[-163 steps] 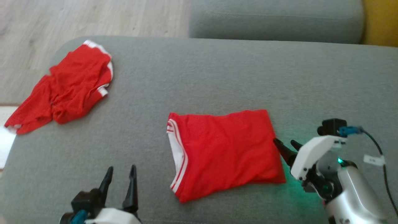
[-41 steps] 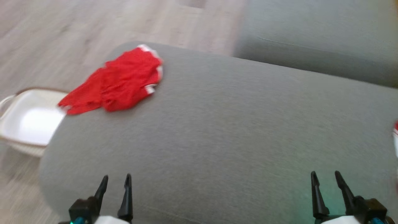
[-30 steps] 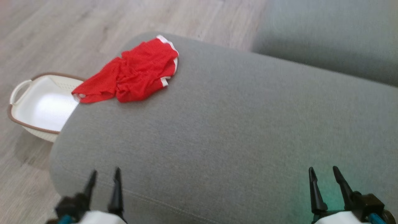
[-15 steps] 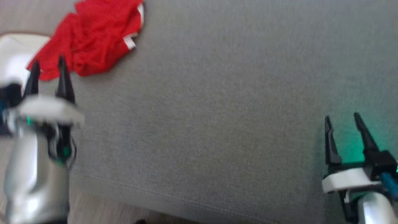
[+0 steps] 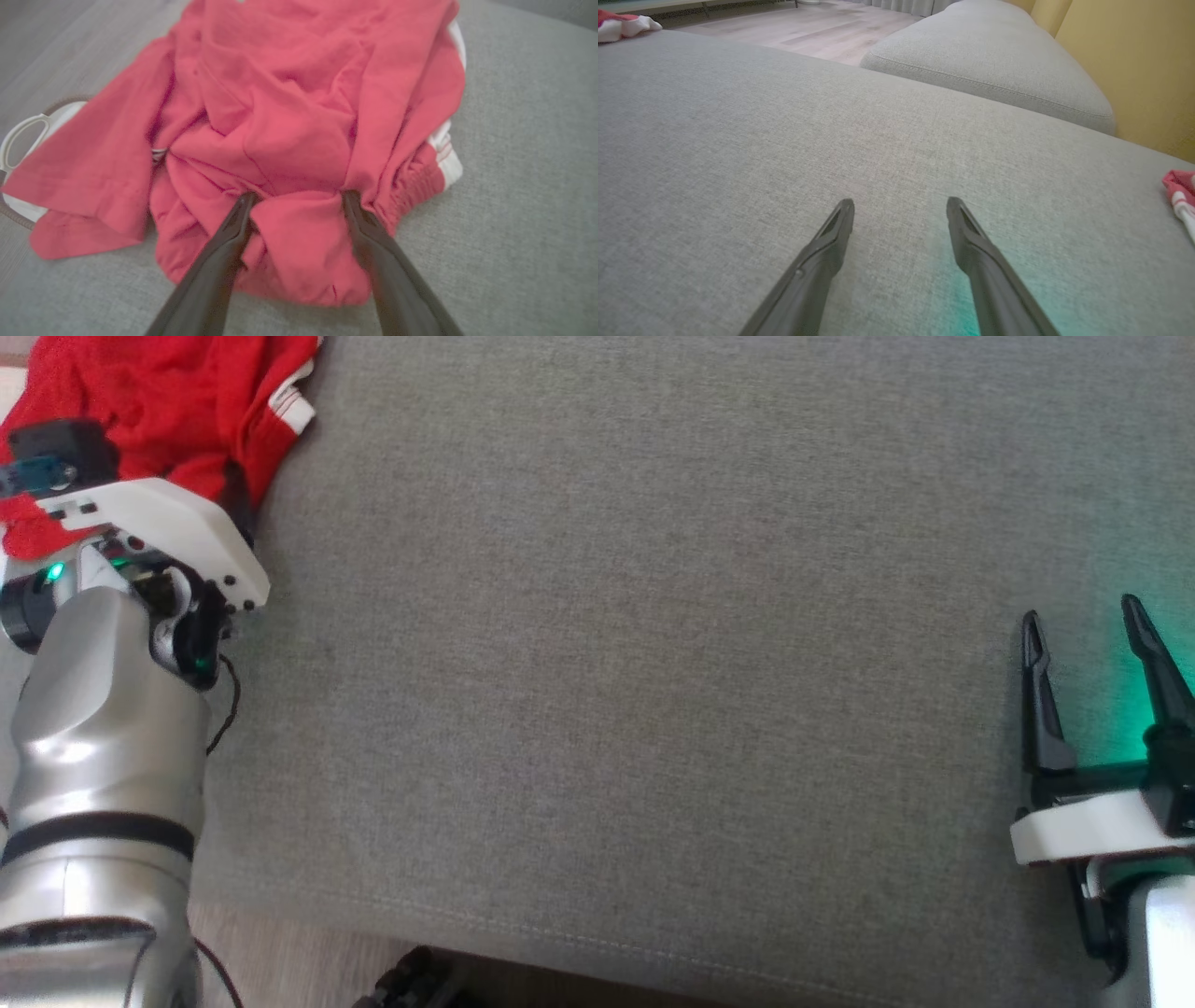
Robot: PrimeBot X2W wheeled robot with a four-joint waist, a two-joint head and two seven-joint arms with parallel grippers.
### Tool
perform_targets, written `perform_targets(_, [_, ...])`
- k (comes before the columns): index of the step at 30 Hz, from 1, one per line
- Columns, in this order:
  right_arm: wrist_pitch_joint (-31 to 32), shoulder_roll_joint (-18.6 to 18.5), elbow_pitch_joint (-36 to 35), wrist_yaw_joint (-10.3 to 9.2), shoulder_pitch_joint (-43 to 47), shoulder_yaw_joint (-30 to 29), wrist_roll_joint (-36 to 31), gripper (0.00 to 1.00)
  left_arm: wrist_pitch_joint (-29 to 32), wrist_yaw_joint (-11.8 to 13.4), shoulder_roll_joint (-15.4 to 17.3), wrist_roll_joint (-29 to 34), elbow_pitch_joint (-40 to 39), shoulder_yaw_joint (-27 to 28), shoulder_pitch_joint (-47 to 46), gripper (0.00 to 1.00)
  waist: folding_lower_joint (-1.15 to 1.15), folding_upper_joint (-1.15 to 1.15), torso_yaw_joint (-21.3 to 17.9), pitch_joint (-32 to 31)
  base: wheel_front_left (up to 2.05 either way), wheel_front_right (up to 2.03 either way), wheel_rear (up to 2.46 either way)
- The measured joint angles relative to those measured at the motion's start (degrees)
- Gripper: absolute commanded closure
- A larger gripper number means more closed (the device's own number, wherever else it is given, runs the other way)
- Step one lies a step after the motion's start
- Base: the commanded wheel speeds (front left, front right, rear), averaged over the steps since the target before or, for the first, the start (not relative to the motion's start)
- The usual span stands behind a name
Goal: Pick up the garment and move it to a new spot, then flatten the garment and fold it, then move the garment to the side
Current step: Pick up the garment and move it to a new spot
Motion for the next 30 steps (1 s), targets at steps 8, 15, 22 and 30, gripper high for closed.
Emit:
perform_targets(8, [-0.40, 1.36, 1.10, 0.00, 0.42, -0.37, 1.78, 0.00, -0.64, -2.55, 1.03, -0.16, 5.33, -2.13, -2.82, 1.00, 0.00, 0.00, -1.29, -2.51, 0.00, 0.00, 0.00])
perform_targets(15, [-3.65, 2.58, 6.84, 0.00, 0.63, -0.02, 3.75, 0.00, 1.81, -2.77, 0.55, -8.32, -6.10, -8.84, -4.05, 1.00, 0.00, 0.00, -2.28, -8.13, 0.00, 0.00, 0.00])
perform_targets(22, [-6.21, 3.02, 12.21, 0.00, 0.65, 1.31, 8.47, 0.00, 13.00, -2.78, 2.22, -20.81, -29.64, -16.31, 0.01, 1.00, 0.00, 0.00, -4.30, -13.66, 0.00, 0.00, 0.00])
perform_targets(30, [-7.90, 3.11, 17.60, 0.00, 0.67, 2.31, 12.62, 0.00, 27.93, 3.50, -0.85, -34.81, -59.25, -16.52, 13.35, 1.00, 0.00, 0.00, -10.05, -18.85, 0.00, 0.00, 0.00])
